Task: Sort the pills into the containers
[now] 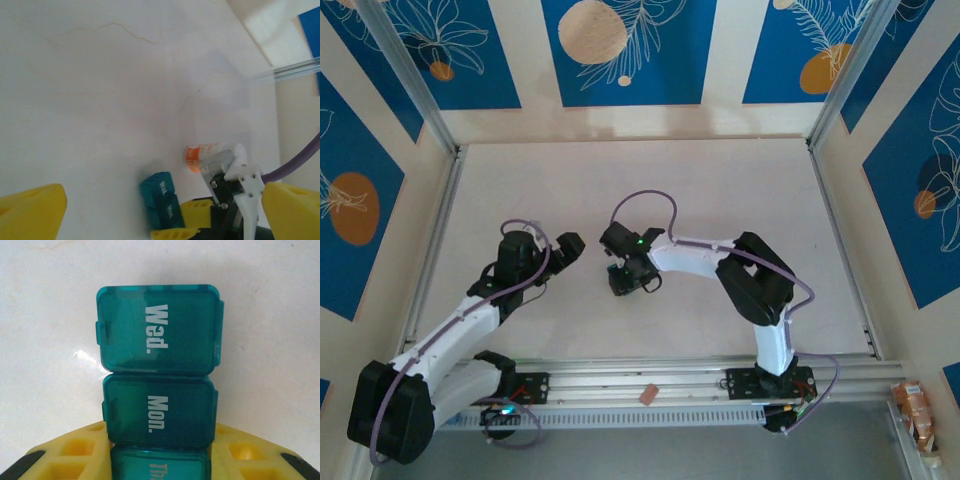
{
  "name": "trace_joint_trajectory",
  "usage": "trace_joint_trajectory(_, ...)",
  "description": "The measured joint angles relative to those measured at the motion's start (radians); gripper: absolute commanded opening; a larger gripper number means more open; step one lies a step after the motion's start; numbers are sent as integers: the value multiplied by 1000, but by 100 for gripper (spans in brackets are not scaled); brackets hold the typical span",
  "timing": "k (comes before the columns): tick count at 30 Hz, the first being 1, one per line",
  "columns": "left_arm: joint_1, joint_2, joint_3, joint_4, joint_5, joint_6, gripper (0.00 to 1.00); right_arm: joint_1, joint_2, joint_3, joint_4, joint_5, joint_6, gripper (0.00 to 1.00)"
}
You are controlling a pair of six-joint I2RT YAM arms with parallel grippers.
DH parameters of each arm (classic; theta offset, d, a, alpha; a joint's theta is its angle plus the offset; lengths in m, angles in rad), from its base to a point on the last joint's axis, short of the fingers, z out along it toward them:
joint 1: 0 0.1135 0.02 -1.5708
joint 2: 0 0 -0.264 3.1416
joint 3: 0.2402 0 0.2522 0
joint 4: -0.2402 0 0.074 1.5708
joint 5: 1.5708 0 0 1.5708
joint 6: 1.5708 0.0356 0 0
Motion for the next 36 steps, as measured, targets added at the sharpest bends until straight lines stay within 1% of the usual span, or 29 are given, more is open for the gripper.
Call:
trace_joint_trajectory(6, -8, -30, -2, 84, 76, -85, 100, -26, -183, -89, 80, -87, 4, 28)
trace_joint_trajectory(9, -39, -43, -2, 128, 94, -123, 100, -47, -255, -125, 134, -135, 19, 27)
trace_joint_trajectory(12, -90, -45, -2, 159, 99, -154, 100, -68, -292, -153, 180, -182, 38, 27)
trace_joint_trajectory(16, -163, -40, 4, 193, 96, -177, 100, -90, -305, -174, 219, -233, 64, 27)
trace_joint_trajectory(20, -206, -16, 6, 233, 90, -191, 100, -99, -306, -174, 236, -260, 80, 26)
trace_joint_trajectory(26, -230, 28, 7, 283, 71, -204, 100, -98, -310, -174, 255, -288, 93, 26)
trace_joint_trajectory(36, -248, 54, 9, 350, 49, -211, 100, -98, -310, -187, 275, -311, 103, 25)
